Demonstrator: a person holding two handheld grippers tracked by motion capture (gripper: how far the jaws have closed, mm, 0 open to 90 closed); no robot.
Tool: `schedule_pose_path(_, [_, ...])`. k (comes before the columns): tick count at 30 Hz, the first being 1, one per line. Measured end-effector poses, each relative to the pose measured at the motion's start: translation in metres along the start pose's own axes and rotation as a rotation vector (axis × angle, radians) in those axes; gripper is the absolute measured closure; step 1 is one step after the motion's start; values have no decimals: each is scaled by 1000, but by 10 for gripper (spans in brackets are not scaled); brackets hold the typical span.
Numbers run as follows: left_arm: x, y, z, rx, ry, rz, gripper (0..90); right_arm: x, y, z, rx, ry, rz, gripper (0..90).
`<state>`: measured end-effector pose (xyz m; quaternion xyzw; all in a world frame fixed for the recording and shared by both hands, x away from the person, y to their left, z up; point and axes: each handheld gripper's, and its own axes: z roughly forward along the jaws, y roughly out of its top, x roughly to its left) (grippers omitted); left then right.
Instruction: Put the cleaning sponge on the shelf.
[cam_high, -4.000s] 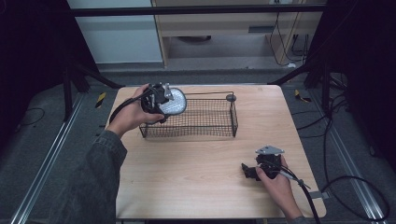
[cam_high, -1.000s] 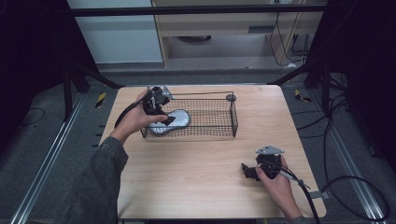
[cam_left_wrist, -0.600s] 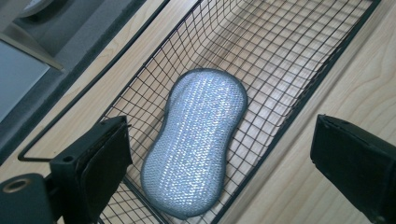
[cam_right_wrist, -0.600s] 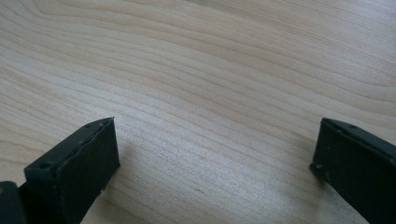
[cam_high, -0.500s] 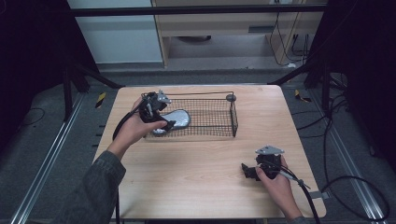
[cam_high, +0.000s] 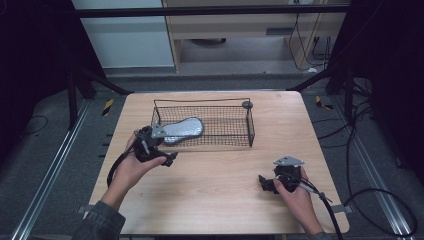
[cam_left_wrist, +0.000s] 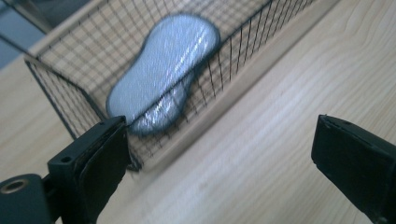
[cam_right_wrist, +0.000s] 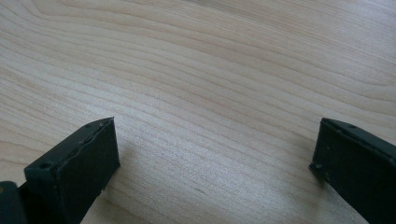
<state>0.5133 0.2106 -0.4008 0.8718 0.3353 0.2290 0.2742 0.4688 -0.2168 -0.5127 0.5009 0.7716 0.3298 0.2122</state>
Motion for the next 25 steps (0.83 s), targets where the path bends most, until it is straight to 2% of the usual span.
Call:
schedule_pose_path(3, [-2, -20, 5, 22, -7, -32, 41, 0, 0, 0, -1, 0, -1, 6])
schedule_pose_path(7, [0, -49, 17, 20, -15, -101, 45, 0, 0, 0, -2, -4, -6, 6])
schedule_pose_path(10, [3, -70, 28, 39, -6, -144, 48, 0, 0, 0, 0, 1, 2, 6])
schedule_pose_path(12, [5, -80, 34, 61, 0, -157, 48, 0, 0, 0, -1, -2, -3, 6])
schedule_pose_path(15, [9, -92, 41, 67, 4, -193, 46, 0, 0, 0, 0, 2, 3, 7])
schedule_pose_path(17, [12, -98, 45, 75, 4, -200, 46, 0, 0, 0, -1, 0, -1, 6])
schedule_pose_path(21, [18, -106, 50, 30, -23, -269, 11, 0, 0, 0, -2, -3, -6, 5])
schedule_pose_path(23, [19, -111, 51, -21, -13, -278, 0, 0, 0, 0, -2, -3, -5, 5])
schedule_pose_path(25, [19, -114, 52, -49, -7, -287, 0, 0, 0, 0, -2, -3, -5, 5])
